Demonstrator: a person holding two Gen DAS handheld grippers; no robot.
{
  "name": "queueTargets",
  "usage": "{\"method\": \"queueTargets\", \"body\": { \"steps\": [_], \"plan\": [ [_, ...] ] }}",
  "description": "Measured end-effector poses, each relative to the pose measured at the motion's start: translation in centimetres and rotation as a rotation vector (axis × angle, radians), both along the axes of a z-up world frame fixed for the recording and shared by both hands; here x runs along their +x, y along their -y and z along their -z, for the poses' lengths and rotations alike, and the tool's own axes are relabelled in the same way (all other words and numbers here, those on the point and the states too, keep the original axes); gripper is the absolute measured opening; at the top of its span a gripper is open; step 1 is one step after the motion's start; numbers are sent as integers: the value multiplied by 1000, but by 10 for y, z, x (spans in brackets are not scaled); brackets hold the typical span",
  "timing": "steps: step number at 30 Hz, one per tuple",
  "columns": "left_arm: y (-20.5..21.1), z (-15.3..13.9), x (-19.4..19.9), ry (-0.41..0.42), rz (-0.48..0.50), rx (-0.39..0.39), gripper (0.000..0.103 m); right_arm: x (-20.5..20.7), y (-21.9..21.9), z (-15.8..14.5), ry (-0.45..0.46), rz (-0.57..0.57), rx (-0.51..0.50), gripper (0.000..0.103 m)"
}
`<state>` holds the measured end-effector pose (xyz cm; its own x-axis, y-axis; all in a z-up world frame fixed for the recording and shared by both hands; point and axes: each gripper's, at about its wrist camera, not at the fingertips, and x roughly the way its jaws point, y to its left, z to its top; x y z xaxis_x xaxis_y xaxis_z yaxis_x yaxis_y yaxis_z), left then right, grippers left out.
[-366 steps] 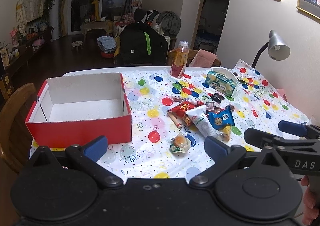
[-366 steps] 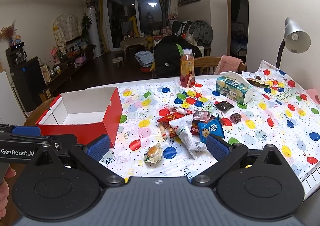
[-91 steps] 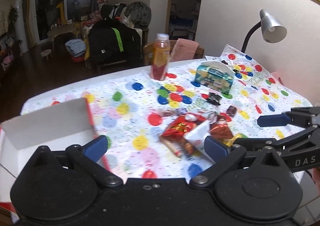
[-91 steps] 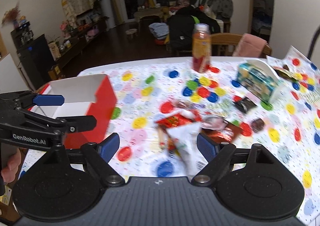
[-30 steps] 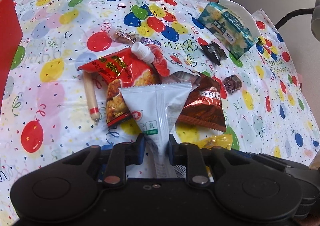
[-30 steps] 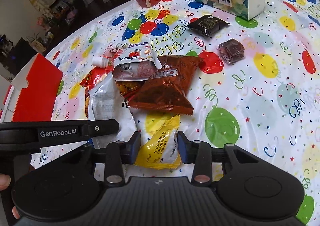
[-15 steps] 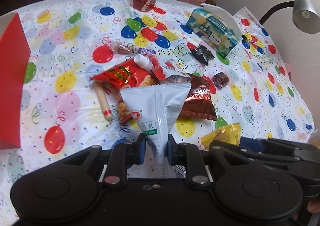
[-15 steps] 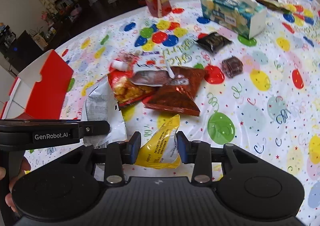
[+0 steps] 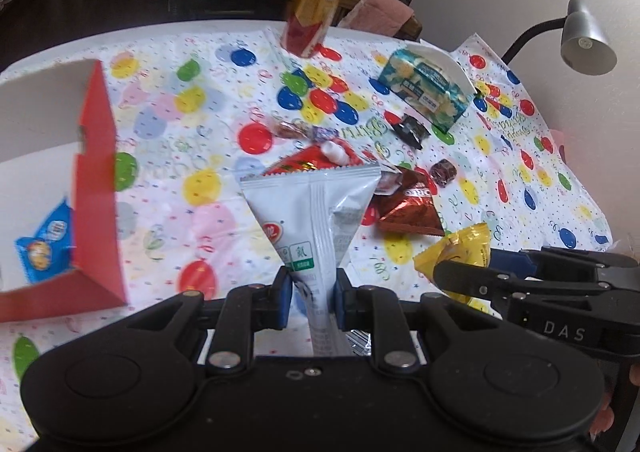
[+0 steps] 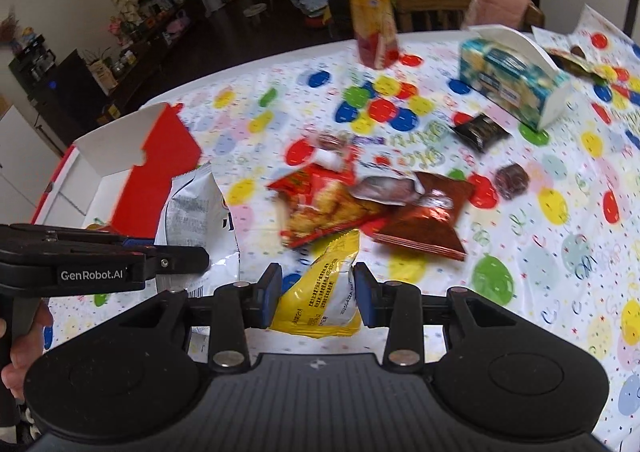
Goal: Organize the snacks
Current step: 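Carry the white pouch and yellow packet over the red box with both tools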
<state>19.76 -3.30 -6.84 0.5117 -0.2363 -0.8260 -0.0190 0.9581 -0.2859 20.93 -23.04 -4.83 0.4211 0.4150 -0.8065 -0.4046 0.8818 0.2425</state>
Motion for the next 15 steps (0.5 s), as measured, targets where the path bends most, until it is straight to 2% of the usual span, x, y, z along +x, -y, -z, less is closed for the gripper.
{"method": "queueTargets", "body": {
  "steps": [15],
  "plan": [
    [-98,-40,-30,69,-35,43,18,-15,-111,-35,83,-132,5,38]
  ]
}}
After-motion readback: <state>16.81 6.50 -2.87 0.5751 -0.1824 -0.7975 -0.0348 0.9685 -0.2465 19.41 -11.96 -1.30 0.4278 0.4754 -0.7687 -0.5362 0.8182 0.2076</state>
